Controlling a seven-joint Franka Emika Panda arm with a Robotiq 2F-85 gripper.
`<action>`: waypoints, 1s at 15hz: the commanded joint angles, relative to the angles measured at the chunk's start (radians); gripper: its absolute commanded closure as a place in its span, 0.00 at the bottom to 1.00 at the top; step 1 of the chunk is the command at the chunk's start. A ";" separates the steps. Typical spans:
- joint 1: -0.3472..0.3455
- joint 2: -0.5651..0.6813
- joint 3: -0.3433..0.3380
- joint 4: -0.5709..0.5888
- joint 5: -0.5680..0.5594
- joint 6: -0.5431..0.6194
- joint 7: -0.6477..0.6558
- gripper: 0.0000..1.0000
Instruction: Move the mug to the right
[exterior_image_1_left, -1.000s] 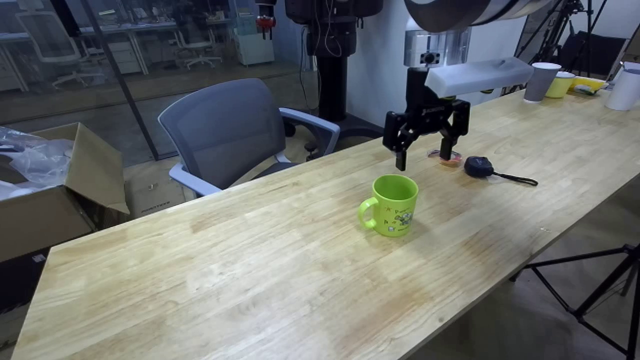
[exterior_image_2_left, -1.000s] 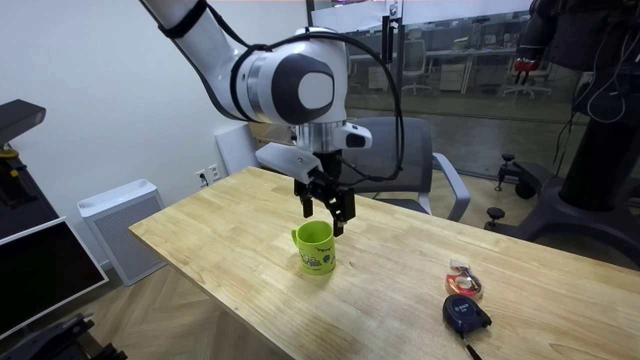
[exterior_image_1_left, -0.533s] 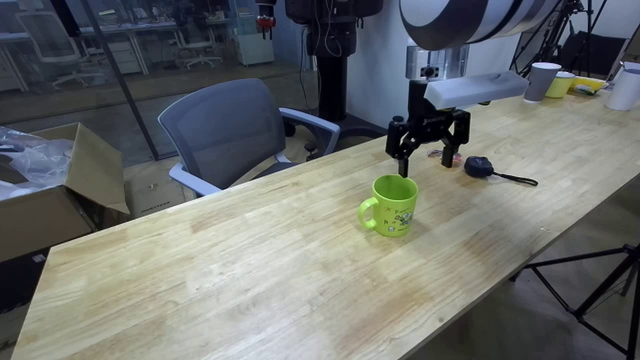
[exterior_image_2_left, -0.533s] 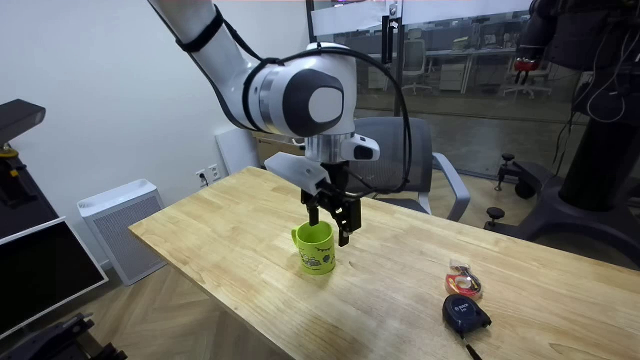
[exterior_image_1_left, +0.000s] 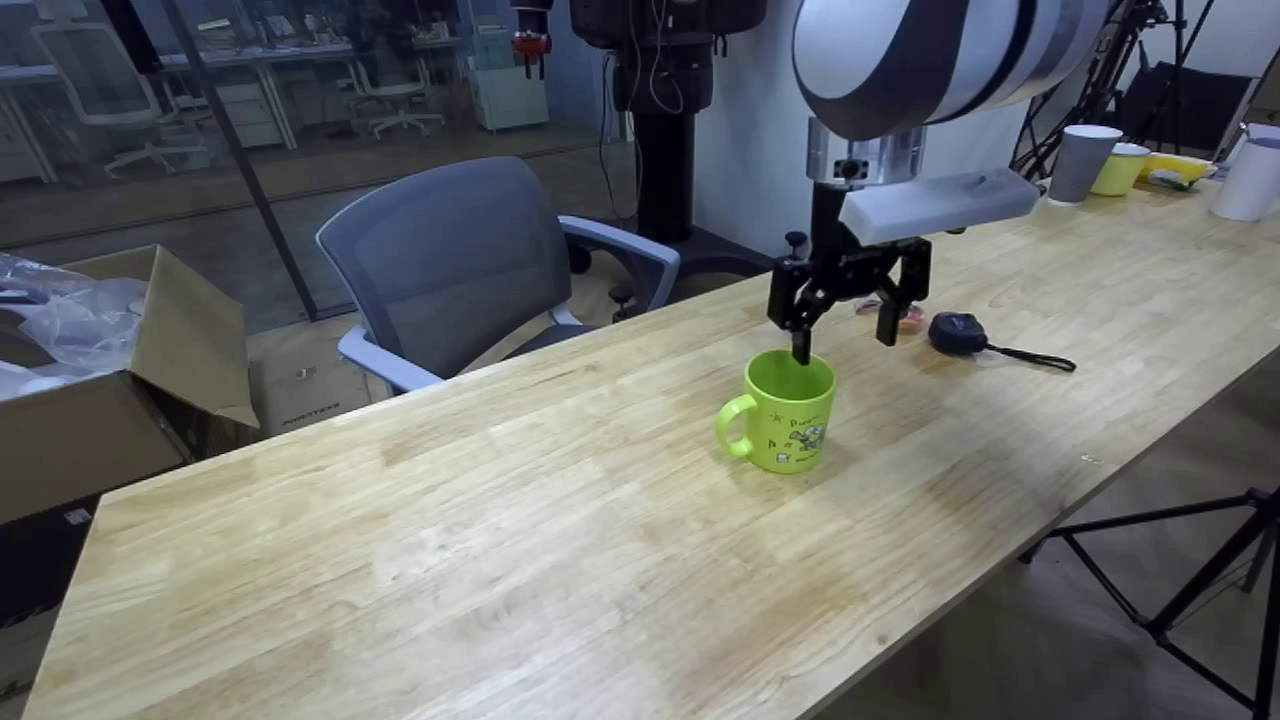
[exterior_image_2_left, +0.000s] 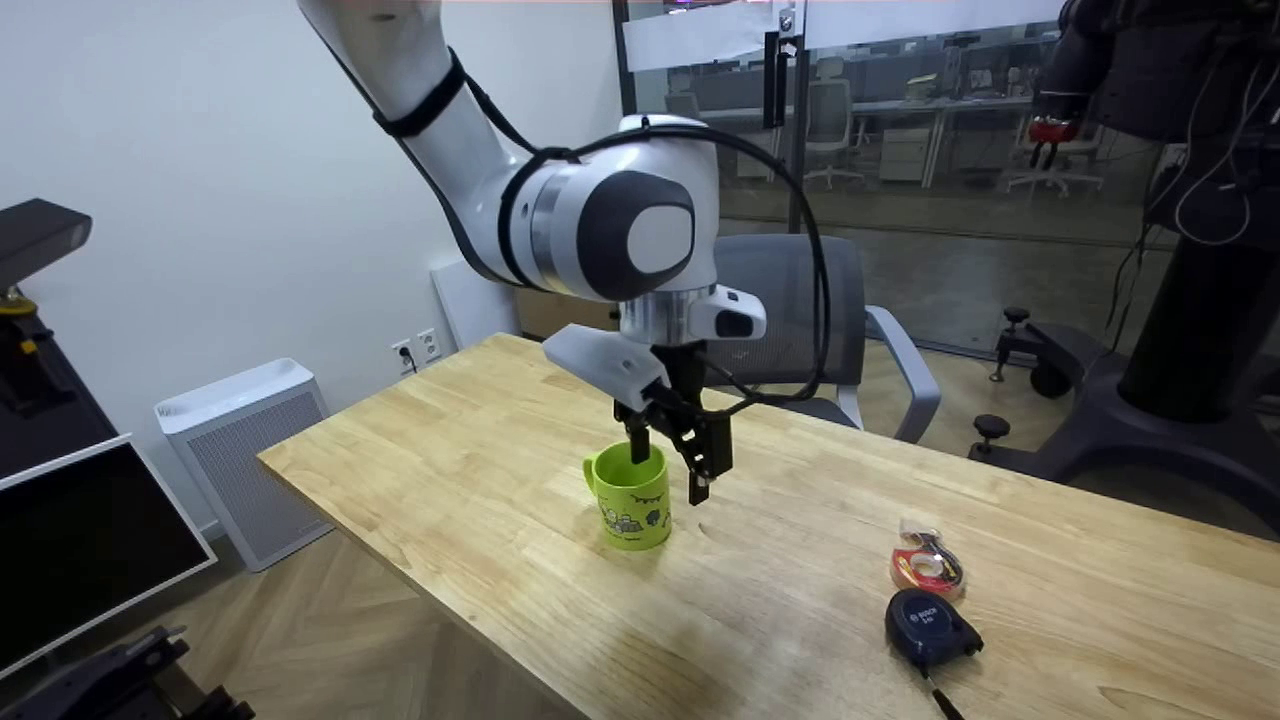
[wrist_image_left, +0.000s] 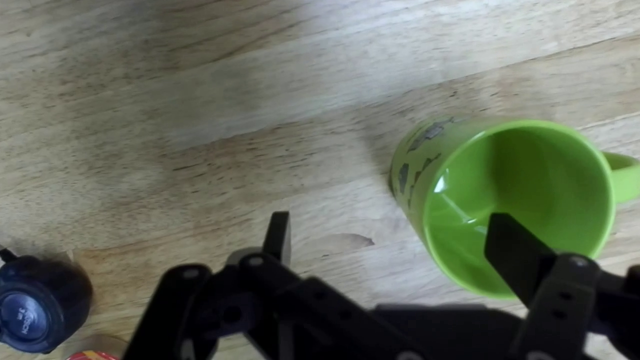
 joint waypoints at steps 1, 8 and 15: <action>0.025 0.033 -0.021 0.037 -0.010 0.005 0.046 0.00; 0.031 0.061 -0.036 0.052 -0.011 0.006 0.055 0.00; 0.042 0.084 -0.055 0.060 -0.019 0.023 0.068 0.25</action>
